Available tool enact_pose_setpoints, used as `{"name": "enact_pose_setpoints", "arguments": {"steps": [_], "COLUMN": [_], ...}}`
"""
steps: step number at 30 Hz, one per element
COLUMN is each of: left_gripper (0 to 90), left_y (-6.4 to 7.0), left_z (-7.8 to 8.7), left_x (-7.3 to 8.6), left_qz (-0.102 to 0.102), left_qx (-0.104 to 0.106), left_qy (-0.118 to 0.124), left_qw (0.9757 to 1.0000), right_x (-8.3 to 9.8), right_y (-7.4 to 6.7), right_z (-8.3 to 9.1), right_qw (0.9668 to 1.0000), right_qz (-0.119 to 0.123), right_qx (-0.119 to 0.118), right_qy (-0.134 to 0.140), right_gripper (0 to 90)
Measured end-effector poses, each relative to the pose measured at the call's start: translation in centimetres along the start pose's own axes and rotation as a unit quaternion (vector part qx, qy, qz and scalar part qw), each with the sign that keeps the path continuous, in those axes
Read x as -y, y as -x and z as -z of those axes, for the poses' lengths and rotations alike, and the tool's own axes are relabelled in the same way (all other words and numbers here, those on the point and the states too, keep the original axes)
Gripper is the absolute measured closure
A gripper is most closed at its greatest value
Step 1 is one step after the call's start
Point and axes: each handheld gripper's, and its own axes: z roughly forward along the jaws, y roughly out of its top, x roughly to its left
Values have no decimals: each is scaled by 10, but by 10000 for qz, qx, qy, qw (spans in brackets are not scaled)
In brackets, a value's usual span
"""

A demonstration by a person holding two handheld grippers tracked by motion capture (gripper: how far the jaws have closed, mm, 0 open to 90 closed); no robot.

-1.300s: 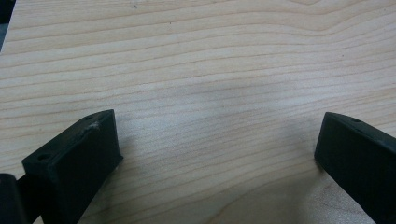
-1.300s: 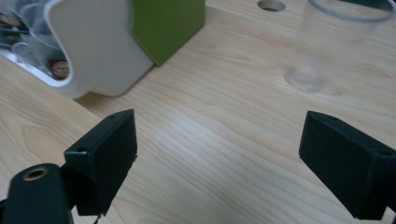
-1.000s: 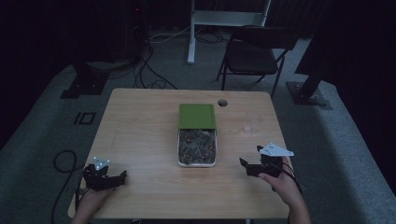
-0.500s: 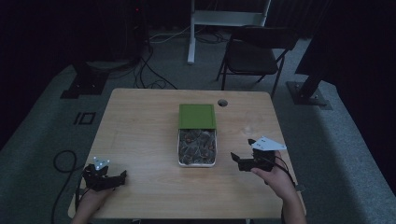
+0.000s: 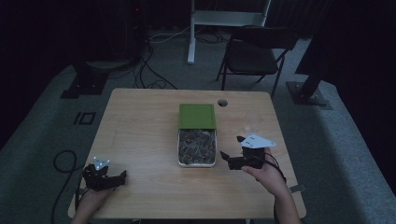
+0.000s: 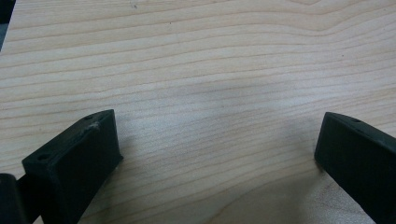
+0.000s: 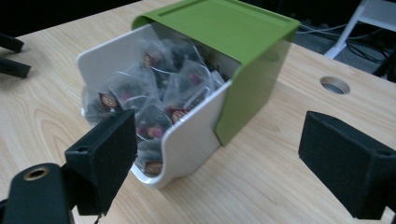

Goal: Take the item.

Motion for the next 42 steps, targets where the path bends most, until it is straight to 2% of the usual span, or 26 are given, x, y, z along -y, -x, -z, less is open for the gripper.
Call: {"name": "enact_pose_setpoints", "arguments": {"steps": [16,23,29,42], "left_gripper": [5,5,5,5], "left_y": [0,0,0,0], "left_z": [0,0,0,0], "left_x": [0,0,0,0], "left_qz": [0,0,2,-5], "left_qx": [2,3,3,4], "left_qy": [4,5,5,0], "left_qw": [10000,10000,10000,10000], "right_x": [-12,-13,-13,-12], "right_y": [-23,-38,-46,-63], "right_z": [-16,-27,-34,-49], "right_qw": [9991,9977,9968,9938], "right_qz": [183,342,381,579], "right_qx": [-370,-592,-706,-945], "right_qy": [80,4,-27,-115], "right_gripper": [140,141,146,235]}}
